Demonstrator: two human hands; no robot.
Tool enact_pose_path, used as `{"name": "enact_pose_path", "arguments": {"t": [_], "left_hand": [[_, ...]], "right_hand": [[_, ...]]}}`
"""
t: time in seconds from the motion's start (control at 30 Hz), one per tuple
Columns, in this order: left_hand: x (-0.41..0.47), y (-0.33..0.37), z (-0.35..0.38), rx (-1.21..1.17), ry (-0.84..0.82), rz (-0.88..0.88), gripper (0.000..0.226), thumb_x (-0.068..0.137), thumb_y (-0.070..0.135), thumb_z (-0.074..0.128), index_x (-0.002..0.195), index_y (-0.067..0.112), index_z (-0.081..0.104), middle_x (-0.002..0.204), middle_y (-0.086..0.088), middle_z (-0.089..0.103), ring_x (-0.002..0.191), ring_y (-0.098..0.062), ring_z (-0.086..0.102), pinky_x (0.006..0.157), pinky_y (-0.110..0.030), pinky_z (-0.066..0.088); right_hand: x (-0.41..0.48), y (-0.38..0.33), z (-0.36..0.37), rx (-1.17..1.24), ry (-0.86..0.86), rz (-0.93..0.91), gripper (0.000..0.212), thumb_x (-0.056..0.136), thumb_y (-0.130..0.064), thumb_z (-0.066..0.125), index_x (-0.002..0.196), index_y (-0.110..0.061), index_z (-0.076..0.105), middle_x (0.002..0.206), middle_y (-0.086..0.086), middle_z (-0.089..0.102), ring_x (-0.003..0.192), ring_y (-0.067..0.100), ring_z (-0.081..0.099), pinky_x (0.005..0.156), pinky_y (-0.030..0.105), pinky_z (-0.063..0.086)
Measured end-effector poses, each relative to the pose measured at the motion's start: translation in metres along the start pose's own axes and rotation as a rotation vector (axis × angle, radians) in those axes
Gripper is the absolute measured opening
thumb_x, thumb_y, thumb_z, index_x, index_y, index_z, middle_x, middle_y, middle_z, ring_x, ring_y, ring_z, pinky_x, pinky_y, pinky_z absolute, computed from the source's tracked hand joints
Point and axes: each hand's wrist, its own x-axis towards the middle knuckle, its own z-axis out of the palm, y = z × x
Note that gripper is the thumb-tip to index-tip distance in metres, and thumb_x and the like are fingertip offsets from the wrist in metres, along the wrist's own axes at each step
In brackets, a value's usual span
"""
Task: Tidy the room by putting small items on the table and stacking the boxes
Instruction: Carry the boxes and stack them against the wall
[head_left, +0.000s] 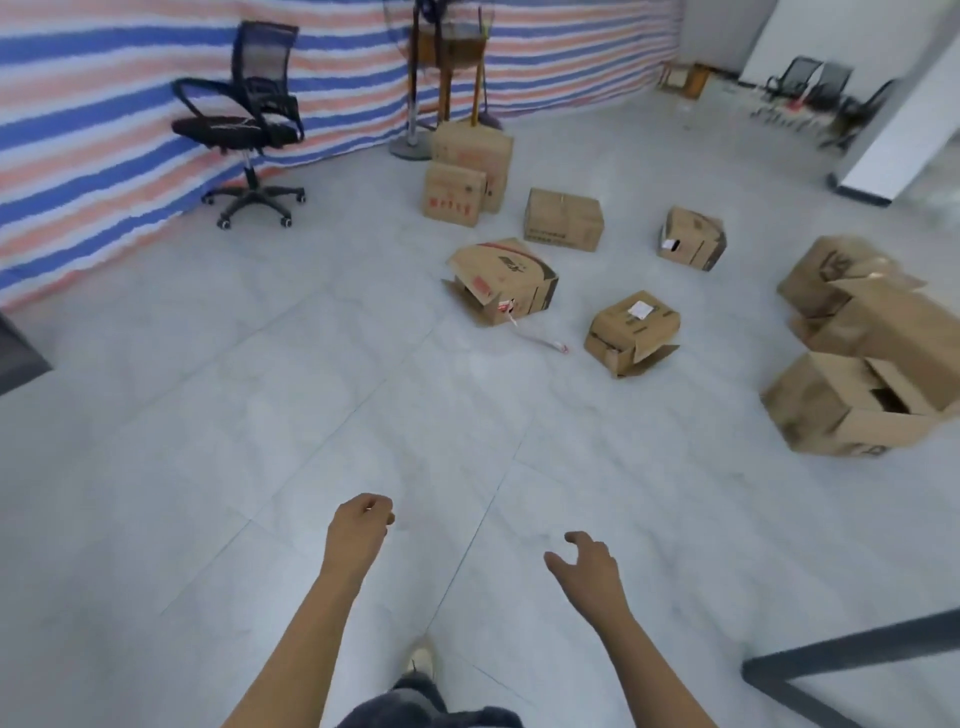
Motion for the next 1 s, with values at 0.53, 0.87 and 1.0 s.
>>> {"name": "enact_pose_path", "arguments": {"t": [0.53,0.87,1.0], "left_hand": [[0.17,0.068,0.037,0.168,-0.086,-0.11,0.015,0.094,0.014,0.047,0.093,0.009,0.061,0.094,-0.01,0.065,0.089,-0.026,0.059,0.072,-0.029,0.039],[0.353,0.219,0.065,0.157,0.034,0.038,0.016,0.093,0.014,0.047,0.083,0.015,0.059,0.089,-0.007,0.064,0.087,-0.025,0.059,0.067,-0.026,0.04],[0.41,0.272,0.068,0.069,0.102,0.058,0.014,0.095,0.013,0.047,0.097,0.009,0.06,0.092,-0.009,0.064,0.086,-0.024,0.058,0.07,-0.028,0.039]], "right_hand": [[0.168,-0.103,0.004,0.058,-0.001,0.052,0.042,0.094,-0.028,0.049,0.134,-0.015,0.044,0.136,0.008,0.044,0.127,0.023,0.04,0.1,0.031,0.036],[0.385,-0.248,-0.048,0.204,0.02,-0.114,0.041,0.093,-0.021,0.051,0.132,-0.009,0.046,0.134,0.014,0.044,0.127,0.026,0.04,0.099,0.034,0.037],[0.449,-0.302,-0.065,0.173,0.026,-0.143,0.041,0.093,-0.021,0.05,0.131,-0.009,0.047,0.133,0.013,0.045,0.126,0.025,0.04,0.097,0.033,0.037]]}}
